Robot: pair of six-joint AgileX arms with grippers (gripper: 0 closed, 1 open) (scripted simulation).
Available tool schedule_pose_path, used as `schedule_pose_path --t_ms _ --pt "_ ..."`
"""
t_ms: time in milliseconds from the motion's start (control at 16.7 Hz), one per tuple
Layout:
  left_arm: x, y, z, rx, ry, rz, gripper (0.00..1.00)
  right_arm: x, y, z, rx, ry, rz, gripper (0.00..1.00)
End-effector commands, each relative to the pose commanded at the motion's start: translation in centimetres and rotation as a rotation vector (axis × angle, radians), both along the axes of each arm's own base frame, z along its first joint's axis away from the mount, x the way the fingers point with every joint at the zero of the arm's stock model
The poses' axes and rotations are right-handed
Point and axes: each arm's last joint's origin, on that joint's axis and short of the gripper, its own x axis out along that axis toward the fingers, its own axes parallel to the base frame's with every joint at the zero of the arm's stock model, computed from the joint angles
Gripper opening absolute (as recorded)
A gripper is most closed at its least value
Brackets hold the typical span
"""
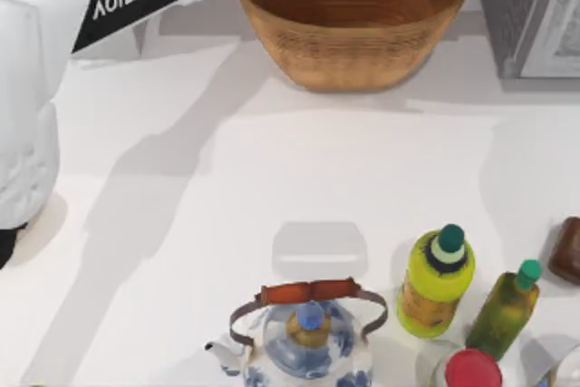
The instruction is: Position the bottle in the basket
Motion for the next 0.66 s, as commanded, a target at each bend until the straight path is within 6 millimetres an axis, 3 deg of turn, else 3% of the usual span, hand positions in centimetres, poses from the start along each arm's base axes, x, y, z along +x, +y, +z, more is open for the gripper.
schedule_pose_path --t_ms 300,660 --pt "0.00 0.00 0.00 0.000 0.000 0.000 0.98 0.00 0.00 0.00 0.000 0.000 0.000 1.00" --pt "0.00 0.00 0.00 0.000 0.000 0.000 1.00 0.00 0.00 0.00 0.000 0.000 0.000 1.00"
